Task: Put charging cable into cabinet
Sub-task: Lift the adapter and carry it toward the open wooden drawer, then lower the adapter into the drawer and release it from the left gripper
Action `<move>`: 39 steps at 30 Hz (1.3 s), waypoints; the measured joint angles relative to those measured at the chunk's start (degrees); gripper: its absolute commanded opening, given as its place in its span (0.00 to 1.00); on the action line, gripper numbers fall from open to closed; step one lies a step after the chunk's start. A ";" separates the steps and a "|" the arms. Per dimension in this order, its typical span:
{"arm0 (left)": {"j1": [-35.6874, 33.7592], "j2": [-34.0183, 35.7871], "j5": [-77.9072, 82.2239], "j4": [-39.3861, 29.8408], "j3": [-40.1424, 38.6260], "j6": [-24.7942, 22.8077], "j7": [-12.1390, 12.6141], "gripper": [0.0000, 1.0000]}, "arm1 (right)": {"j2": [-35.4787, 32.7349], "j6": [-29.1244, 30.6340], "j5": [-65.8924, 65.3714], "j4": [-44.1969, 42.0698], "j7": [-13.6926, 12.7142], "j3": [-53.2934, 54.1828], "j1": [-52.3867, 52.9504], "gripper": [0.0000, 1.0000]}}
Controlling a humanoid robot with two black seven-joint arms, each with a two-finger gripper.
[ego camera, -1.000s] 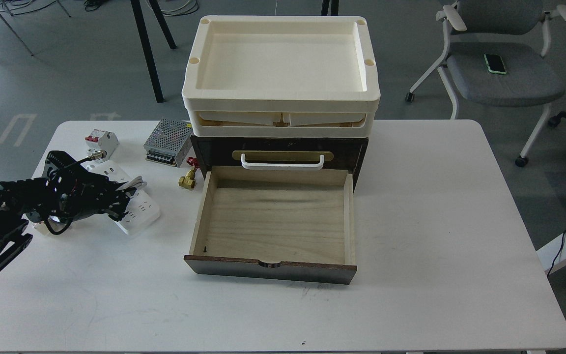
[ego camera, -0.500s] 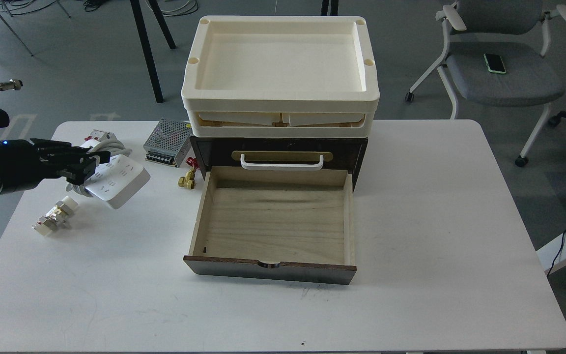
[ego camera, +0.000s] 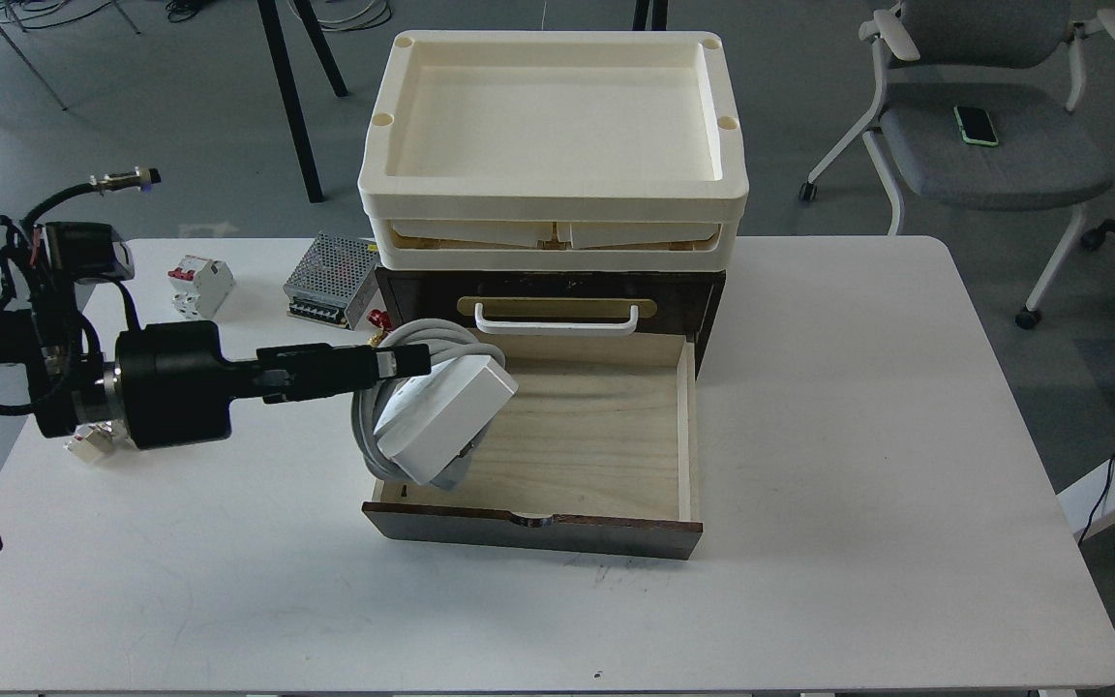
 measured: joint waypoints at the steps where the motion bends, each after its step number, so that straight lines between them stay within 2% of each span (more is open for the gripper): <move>1: -0.04 -2.66 -0.30 2.00 0.11 0.09 0.00 0.00 | 0.00 0.00 0.12 0.04 0.00 0.04 -0.22 1.00; 3: -0.05 -8.26 -0.55 7.24 0.48 0.12 0.00 0.00 | 0.00 0.00 1.05 0.09 0.00 0.08 -0.86 1.00; 6: 0.33 -12.92 -0.48 13.73 0.94 -0.17 0.00 0.00 | 0.00 0.00 2.40 0.14 0.00 0.07 -2.09 1.00; 13: 0.41 -16.10 0.36 22.83 5.82 0.02 0.00 0.00 | 0.00 0.00 2.88 0.19 0.00 0.11 -3.36 1.00; 23: 0.45 -20.90 1.41 31.83 6.29 0.28 -0.01 0.00 | 0.00 0.00 2.94 0.35 0.09 0.81 -3.39 1.00; 26: 1.08 -24.16 2.25 36.00 6.29 0.41 -0.01 0.05 | 0.00 0.00 2.94 0.32 0.09 0.98 -3.39 1.00; 27: 1.46 -25.09 3.13 36.98 6.29 0.45 -0.02 0.09 | 0.00 0.00 2.94 0.29 0.09 1.00 -3.39 1.00; 29: 2.00 -26.40 5.07 38.01 6.29 0.60 -0.05 0.29 | 0.00 0.00 2.94 0.28 0.09 1.00 -3.46 1.00; 31: 2.20 -27.36 6.31 38.40 6.18 0.84 -0.05 0.41 | 0.00 0.00 2.94 0.30 0.09 1.00 -3.71 1.00; 32: 2.24 -27.68 6.51 38.45 6.12 0.87 -0.05 0.57 | 0.00 0.00 2.94 0.30 0.09 1.00 -3.80 1.00; 33: 2.26 -28.02 6.63 38.45 6.09 0.87 -0.05 0.68 | 0.00 0.00 2.93 0.33 0.09 1.00 -3.88 1.00; 34: 2.27 -28.33 6.67 38.44 6.08 0.87 -0.05 0.69 | 0.00 0.00 2.94 0.33 0.09 1.00 -3.92 1.00; 37: 2.28 -29.05 6.55 38.39 5.73 0.77 -0.04 0.82 | 0.02 0.00 2.94 0.33 0.09 1.00 -3.99 1.00; 39: 2.28 -29.49 6.33 38.36 5.49 0.46 -0.02 0.86 | 0.05 0.00 2.94 0.34 0.09 1.00 -3.99 1.00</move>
